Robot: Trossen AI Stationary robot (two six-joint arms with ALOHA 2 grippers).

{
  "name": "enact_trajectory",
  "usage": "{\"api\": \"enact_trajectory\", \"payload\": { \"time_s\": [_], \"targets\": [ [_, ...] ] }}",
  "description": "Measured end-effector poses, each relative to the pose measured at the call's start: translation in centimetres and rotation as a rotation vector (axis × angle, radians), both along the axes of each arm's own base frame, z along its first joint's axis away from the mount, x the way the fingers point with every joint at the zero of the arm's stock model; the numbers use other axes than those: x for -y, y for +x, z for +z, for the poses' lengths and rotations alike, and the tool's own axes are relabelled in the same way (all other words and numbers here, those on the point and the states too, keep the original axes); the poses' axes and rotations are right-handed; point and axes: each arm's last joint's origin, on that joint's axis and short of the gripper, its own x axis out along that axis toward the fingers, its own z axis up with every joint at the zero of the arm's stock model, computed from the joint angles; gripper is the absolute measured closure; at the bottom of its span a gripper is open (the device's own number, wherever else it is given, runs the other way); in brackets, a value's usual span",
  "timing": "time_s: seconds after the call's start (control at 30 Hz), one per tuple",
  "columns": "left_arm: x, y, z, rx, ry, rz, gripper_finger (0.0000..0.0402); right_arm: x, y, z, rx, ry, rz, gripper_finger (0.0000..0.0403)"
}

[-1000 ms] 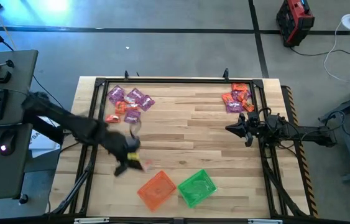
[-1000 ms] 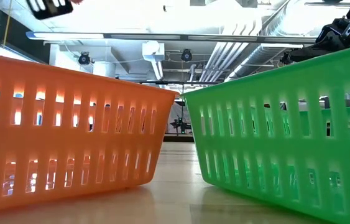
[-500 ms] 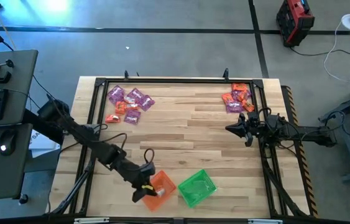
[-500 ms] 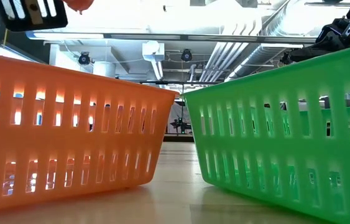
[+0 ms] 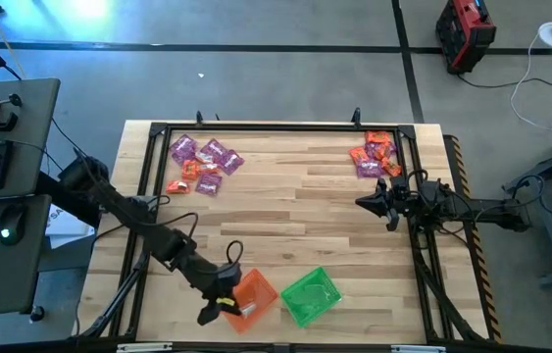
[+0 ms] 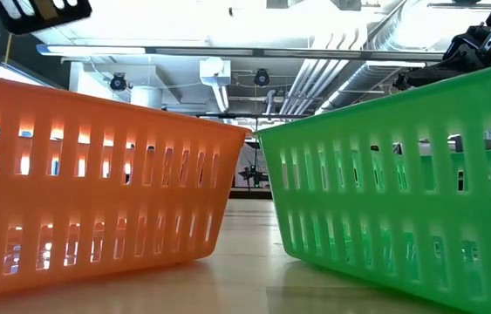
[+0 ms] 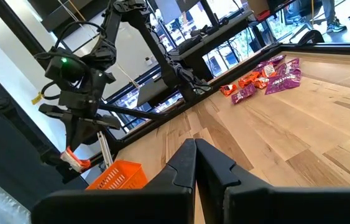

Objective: Sort candy by brand, put in halloween buckets
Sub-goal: Put the orange candy into the orange basket

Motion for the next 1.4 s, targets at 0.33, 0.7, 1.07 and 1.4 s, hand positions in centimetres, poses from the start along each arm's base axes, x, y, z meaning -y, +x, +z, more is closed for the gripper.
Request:
{"api": "enact_trajectory", "payload": {
  "time_s": [0.33, 0.7, 1.07, 1.4],
  "targets": [
    [0.3, -0.4, -0.2, 0.103, 0.143, -0.128, 0.0401, 0.0, 0.0, 0.0, 0.000, 0.000, 0.000, 0.0402],
    [-0.2, 0.2, -2.2, 0.044, 0.262, -0.131, 0.0374, 0.0, 0.0, 0.0, 0.000, 0.000, 0.000, 0.0402],
    [-2.5, 0.8, -0.5, 0.020, 0.196, -0.060, 0.0245, 0.0, 0.0, 0.0, 0.000, 0.000, 0.000, 0.0402],
    [-14.5, -3.2, 5.8, -0.274, 0.450, 0.393, 0.0193, 0.0, 0.0, 0.0, -0.001, 0.000, 0.000, 0.0402]
  ]
}}
